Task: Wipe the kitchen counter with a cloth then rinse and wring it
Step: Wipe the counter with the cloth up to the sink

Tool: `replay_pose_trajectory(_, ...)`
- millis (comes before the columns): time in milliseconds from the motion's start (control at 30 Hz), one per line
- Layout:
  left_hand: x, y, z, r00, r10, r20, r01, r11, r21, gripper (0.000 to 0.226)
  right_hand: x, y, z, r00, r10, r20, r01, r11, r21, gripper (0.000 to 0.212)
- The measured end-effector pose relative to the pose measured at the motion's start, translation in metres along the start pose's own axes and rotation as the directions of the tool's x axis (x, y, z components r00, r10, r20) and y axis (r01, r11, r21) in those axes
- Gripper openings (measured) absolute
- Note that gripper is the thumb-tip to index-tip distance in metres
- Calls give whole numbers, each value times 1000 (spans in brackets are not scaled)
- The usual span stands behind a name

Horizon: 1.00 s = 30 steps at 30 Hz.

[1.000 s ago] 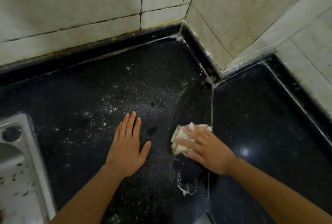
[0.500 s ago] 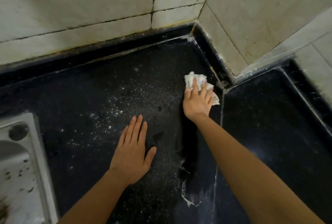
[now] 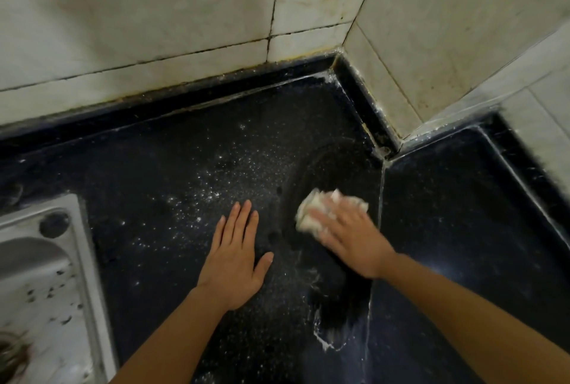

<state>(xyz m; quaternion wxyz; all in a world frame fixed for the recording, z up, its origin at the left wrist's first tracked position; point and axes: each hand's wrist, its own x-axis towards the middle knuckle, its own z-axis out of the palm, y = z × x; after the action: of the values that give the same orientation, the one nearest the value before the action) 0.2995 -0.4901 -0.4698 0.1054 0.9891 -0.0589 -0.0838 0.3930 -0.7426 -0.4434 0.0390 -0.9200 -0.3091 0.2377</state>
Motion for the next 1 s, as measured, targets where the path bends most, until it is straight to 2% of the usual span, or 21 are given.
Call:
replay_pose_trajectory(100,0,0,2,1000,1,-19,-1,1000,2,73,46,20,-23,932,336,-132,-318,937,143,59)
replay_pose_trajectory(167,-1,0,3,1000,2,-23,-2,1000,1,72,77,29,-40,873,473,-122,-440,870,223,53)
replay_pose_trajectory(267,-1,0,4,1000,-2,-30,2,1000,-2,71,119,31,-60,807,583,-89,-539,791,288,54)
replay_pose_trajectory(367,-1,0,5,1000,-5,-30,5,1000,3,71,139,28,-66,780,622,-70,-568,751,337,54)
replay_pose_trajectory(433,-1,0,5,1000,-5,-16,5,1000,3,70,136,21,-66,811,580,-76,-527,780,337,53)
replay_pose_trajectory(533,-1,-1,4,1000,-8,17,8,1000,-4,71,112,1,-53,907,414,-80,-378,883,277,51)
replay_pose_trajectory(633,0,-1,1,999,-9,43,10,1000,-7,73,79,-26,-31,966,240,-100,-214,952,218,50)
replay_pose_trajectory(767,-2,0,-6,997,-10,77,17,996,-87,71,28,-41,-8,1000,-13,-24,15,997,76,50)
replay_pose_trajectory(833,0,-4,-13,999,-23,31,27,989,-148,69,5,-36,1,993,-114,4,114,993,20,46)
replay_pose_trajectory(900,10,-15,-27,998,-52,-40,44,984,-175,68,-6,-20,2,990,-137,27,137,990,-15,46)
replay_pose_trajectory(1000,42,-49,-51,984,-167,-68,152,972,-178,65,5,3,-7,999,48,7,-48,998,26,52)
